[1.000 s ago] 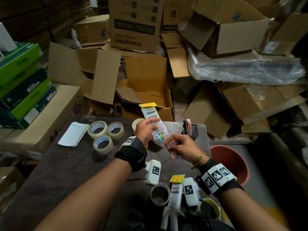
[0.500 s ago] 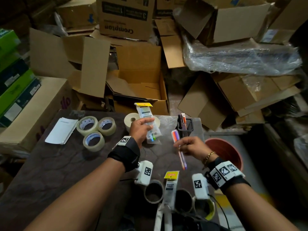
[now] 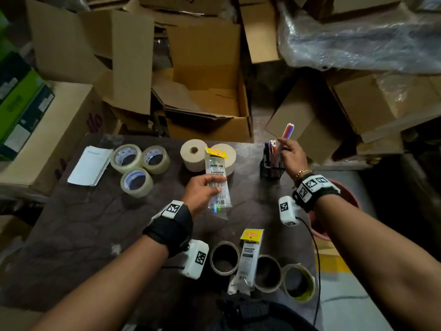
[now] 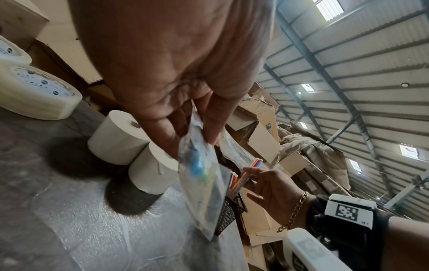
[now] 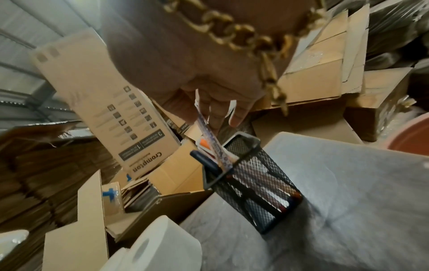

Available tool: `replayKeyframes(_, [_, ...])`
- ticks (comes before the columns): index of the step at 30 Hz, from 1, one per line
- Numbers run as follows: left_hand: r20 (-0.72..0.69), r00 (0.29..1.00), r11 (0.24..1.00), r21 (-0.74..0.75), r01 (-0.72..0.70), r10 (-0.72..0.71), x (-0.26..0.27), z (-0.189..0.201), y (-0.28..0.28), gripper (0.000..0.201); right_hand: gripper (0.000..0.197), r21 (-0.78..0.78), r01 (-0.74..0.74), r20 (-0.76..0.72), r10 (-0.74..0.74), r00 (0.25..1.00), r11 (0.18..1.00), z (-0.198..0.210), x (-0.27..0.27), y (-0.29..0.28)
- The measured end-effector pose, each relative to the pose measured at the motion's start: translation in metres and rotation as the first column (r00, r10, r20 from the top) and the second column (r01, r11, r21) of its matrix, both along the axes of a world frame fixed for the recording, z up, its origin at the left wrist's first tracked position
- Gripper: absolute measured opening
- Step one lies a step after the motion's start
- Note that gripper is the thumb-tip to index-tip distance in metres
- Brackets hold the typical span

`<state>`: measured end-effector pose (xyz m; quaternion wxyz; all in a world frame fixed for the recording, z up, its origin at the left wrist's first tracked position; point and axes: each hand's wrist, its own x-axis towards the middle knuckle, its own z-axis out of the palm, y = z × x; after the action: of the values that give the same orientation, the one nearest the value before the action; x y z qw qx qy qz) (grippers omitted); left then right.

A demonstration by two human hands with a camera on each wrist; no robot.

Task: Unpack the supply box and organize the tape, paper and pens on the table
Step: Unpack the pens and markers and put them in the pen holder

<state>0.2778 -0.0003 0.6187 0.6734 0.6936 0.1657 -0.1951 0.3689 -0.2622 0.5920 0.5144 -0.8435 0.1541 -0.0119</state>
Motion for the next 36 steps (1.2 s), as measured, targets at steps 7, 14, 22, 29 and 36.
replayKeyframes(7, [-0.010, 1.000, 1.000, -0.016, 0.000, 0.000, 0.005, 0.001, -0.008, 0.027, 0.036, -0.090, 0.065, 0.039, -0.061, 0.997, 0.994, 0.010, -0.031, -0.005])
replayKeyframes(14, [0.060, 0.998, 0.997, -0.082, -0.007, 0.012, 0.018, 0.032, -0.033, 0.030, 0.020, 0.375, -0.289, 0.094, 0.274, 0.957, 0.881, 0.059, -0.093, 0.052])
replayKeyframes(22, [0.117, 0.981, 0.970, -0.207, -0.129, 0.156, 0.018, 0.056, -0.039, 0.032, 0.009, 0.473, -0.105, -0.086, 0.164, 0.983, 0.875, 0.051, -0.135, 0.080])
replayKeyframes(29, [0.168, 0.975, 0.971, -0.212, -0.110, 0.147, 0.003, 0.060, -0.040, 0.030, 0.011, 0.589, -0.053, -0.082, 0.125, 0.989, 0.807, 0.073, -0.135, 0.091])
replayKeyframes(36, [0.151, 0.964, 0.955, -0.235, -0.182, 0.221, 0.007, 0.075, -0.027, 0.031, 0.015, 0.578, -0.062, -0.102, 0.147, 0.984, 0.814, 0.070, -0.157, 0.088])
